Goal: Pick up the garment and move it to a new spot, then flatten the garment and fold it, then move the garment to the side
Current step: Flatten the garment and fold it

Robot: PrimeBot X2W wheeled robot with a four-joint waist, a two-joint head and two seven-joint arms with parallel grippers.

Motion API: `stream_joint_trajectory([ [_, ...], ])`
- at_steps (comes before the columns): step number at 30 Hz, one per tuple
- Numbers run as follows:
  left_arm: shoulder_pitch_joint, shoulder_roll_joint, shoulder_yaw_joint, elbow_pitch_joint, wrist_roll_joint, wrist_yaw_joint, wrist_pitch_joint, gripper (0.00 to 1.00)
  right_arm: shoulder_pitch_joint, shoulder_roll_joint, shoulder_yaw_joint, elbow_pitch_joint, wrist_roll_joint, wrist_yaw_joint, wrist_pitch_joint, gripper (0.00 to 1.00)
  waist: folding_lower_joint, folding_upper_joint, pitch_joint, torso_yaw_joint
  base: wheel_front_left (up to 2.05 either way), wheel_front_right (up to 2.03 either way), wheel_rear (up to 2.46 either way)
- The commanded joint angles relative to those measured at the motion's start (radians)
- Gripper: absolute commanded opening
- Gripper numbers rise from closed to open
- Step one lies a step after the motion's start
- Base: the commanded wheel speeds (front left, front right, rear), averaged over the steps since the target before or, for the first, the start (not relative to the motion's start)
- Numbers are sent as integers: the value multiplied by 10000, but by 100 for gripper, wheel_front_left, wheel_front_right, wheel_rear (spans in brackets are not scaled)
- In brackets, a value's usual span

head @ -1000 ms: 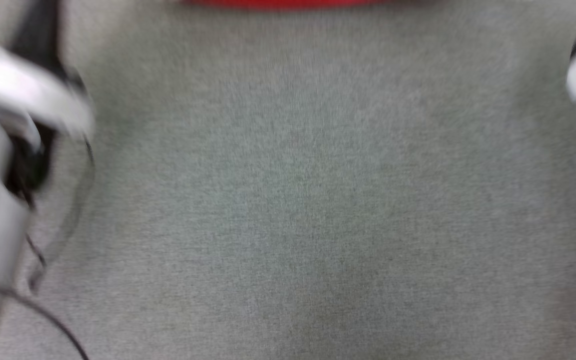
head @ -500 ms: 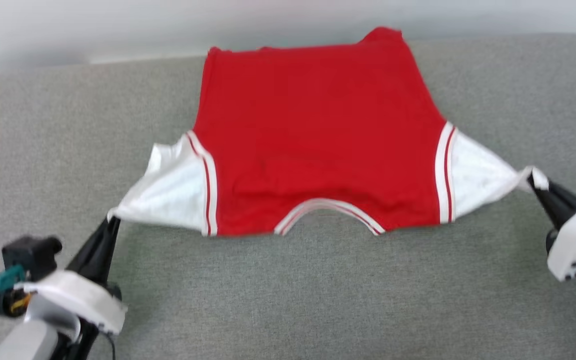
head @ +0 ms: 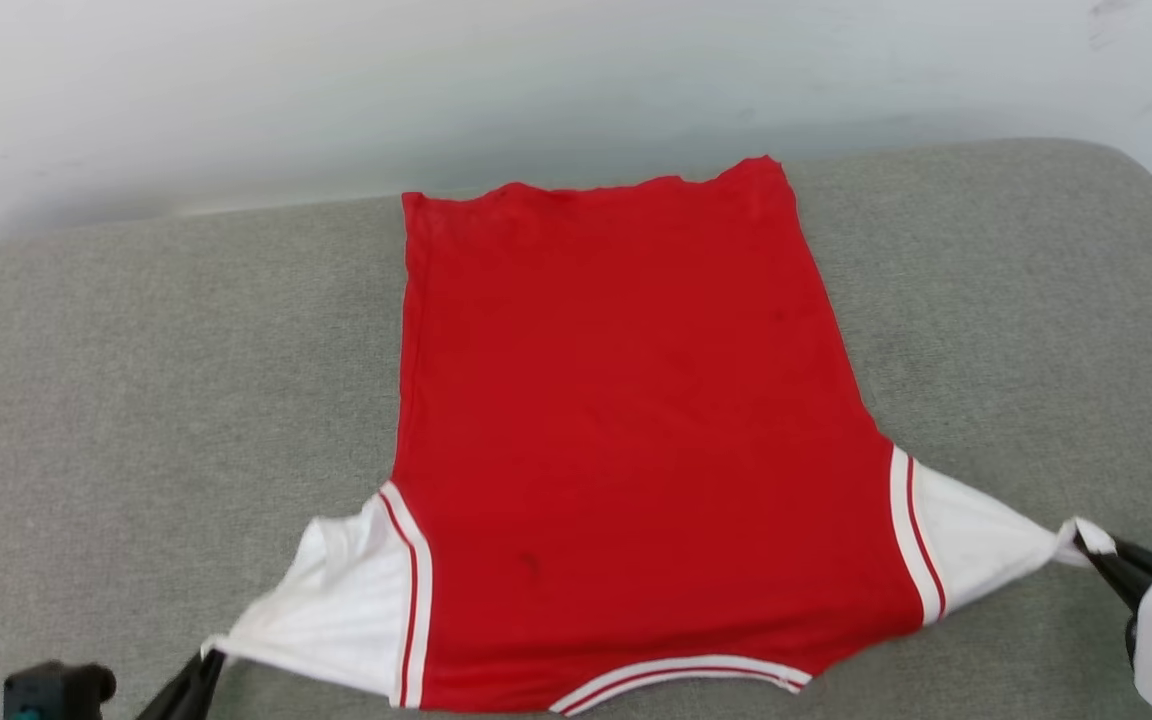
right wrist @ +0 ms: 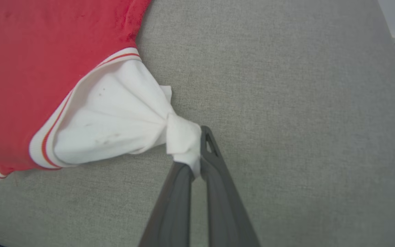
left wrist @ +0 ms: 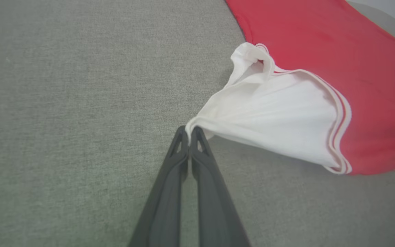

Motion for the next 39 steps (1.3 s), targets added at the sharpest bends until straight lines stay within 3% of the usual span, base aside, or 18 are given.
stream_joint_trajectory([
  [1,377,160,-11,-100,-125,104,117,0,297,-212,-128,-105,69,-21,288,0,3,0,-75,-115,0,0,0],
  [12,758,198,-516,-720,-296,-3,917,0,1049,106,-469,-322,-73,-19,1063,0,3,0,93,-43,0,0,0],
  [13,714,161,-545,-785,-319,-32,941,0,985,128,-506,-356,-85,-19,1104,30,3,0,110,-22,0,0,0],
  [14,711,106,-552,-831,-389,-40,975,0,945,181,-541,-324,14,-19,1308,100,3,0,129,1,0,0,0],
  [22,741,27,-712,-1882,-315,51,1038,0,218,160,-1216,-1427,344,-15,2131,100,3,0,629,397,0,0,0],
  [29,662,314,-728,-3756,-275,245,1457,0,-1704,758,-2599,-1986,46,-13,3659,100,3,0,1723,1117,0,0,0],
  [33,441,390,-841,-4736,-127,304,1752,0,-3322,1419,-3299,-1562,-458,-13,5049,100,3,0,2601,1792,0,0,0],
  [39,-289,94,-1263,-5377,274,151,2054,0,-5899,1720,-4074,-640,-1947,-13,7159,100,3,0,3771,3024,0,0,0],
])
